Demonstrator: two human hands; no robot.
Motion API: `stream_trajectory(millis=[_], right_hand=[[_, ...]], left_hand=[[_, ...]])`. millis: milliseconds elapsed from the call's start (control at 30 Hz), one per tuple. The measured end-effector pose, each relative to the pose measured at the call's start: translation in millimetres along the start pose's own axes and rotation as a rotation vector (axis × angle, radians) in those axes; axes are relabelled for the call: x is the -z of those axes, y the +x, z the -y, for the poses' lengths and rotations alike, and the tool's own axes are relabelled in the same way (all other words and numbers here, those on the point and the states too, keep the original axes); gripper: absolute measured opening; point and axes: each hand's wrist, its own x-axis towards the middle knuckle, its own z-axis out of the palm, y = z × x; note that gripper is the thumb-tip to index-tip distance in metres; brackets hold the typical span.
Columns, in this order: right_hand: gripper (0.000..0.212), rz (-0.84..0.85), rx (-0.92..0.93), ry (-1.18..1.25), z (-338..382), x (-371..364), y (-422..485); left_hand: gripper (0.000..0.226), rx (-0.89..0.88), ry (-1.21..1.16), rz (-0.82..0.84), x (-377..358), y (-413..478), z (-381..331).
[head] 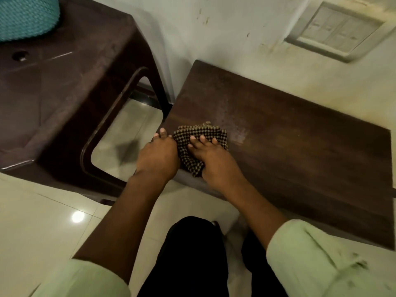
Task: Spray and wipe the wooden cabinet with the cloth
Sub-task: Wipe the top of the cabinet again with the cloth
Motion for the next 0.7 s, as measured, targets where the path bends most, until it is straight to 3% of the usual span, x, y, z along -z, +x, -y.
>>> stream_trajectory(millis=[100, 233, 533, 700], right_hand=[[0.072, -0.088, -0.079, -0.028, -7, 7, 28], [0.070, -0.069, -0.149, -0.034, -11, 23, 59], [0.071, -0.002, -0.061, -0.002, -16, -9, -51], [0.068, -0.153, -0.264, -0.026, -58, 29, 17]], left_hand=[[0.064, 0.018, -0.044, 0.055, 3, -6, -6], [0.079, 0.035, -0.091, 0.150, 5, -9, -13], [0.106, 0.055, -0.060, 0.230, 4, 6, -27], [0.103, 0.136, -0.075, 0.235, 8, 4, -42]])
